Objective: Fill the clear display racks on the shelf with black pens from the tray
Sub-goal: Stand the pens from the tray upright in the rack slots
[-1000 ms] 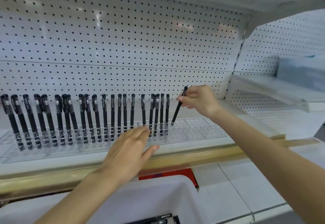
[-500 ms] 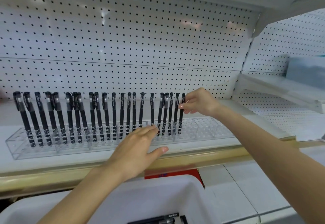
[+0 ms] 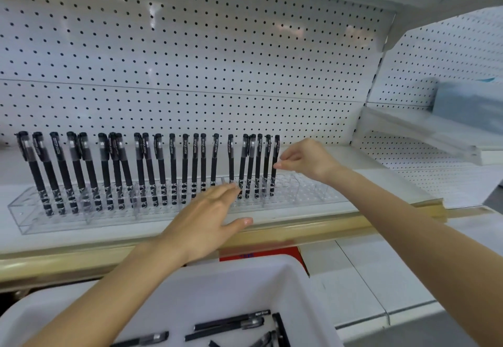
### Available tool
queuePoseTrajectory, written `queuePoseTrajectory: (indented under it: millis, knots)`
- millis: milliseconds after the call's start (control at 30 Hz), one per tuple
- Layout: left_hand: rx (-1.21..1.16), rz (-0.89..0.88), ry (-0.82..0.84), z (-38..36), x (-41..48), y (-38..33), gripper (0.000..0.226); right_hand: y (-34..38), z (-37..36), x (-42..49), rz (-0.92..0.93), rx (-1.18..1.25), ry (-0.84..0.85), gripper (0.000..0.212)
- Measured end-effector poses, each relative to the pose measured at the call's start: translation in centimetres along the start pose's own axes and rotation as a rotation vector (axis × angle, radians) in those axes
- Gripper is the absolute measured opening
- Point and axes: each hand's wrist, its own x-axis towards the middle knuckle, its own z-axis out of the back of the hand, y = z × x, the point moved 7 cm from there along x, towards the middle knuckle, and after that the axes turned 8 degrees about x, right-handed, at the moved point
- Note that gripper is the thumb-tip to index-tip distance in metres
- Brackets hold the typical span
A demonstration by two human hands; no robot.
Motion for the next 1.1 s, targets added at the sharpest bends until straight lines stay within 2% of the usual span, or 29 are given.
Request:
queuePoseTrajectory:
  millis: [133,333,433,533,700,867,967,1100]
  knots:
    - [0.162,-0.109,-0.061,0.1,-1.6,-0.4,0.073,1.2,0.8,-2.3,0.076,-0.035,-0.098,0.035]
    - [0.138,-0.133,-0.038,-0.1,-6.6,-0.6,0.067,3.1,-2.8,-8.2,0.213,-0.019,-0.032,0.024]
    - [0.122,-0.094,-0.026,-0.9,-9.5,0.8,0.065,4.3,-6.2,-11.3,0.254,-0.034,0.126,0.025]
    - [0.128,-0.035,0.032,-2.8,-12.0,2.8,0.069,4.9,-10.6,-14.5,0.257,-0.057,0.382,0.028]
    - [0.189,0.045,0.095,-5.7,-14.4,6.0,0.088,3.6,-19.5,-18.5,0.214,-0.159,0.733,0.043]
    - [0.183,0.066,0.035,-6.5,-15.3,6.6,0.085,2.1,-24.1,-20.3,0.103,-0.102,0.883,0.051]
    - [0.201,0.059,0.001,-7.2,-15.9,6.7,0.078,1.0,-24.1,-20.6,0.005,0.005,0.944,0.043]
    - [0.236,0.064,-0.021,-7.9,-16.5,6.4,0.08,-0.6,-22.9,-20.4,-0.114,0.056,0.98,0.034]
